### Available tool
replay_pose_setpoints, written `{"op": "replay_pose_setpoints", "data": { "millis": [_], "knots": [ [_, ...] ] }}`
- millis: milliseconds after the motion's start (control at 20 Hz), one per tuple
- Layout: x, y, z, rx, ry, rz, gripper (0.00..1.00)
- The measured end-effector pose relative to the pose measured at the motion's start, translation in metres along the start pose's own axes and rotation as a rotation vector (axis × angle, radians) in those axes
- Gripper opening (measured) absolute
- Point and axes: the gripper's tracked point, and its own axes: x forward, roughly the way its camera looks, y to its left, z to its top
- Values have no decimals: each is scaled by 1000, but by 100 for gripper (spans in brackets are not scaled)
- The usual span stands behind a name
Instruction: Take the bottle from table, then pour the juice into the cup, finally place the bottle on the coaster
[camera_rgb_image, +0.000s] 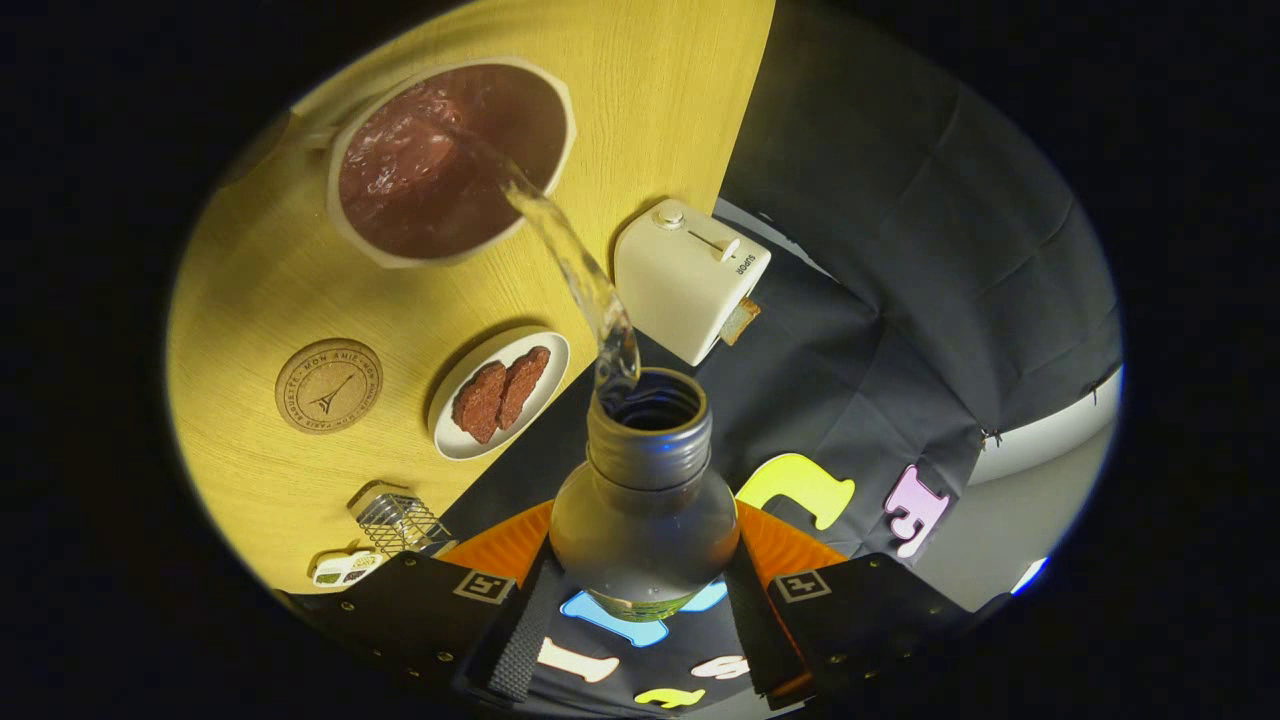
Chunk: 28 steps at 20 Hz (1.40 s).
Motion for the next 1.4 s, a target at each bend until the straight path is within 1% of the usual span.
{"op": "replay_pose_setpoints", "data": {
  "millis": [650, 1400],
  "knots": [
    [3, -16, -6, -67, -22, -39, 79],
    [3, -20, 2, -93, -47, -43, 79]
  ]
}}
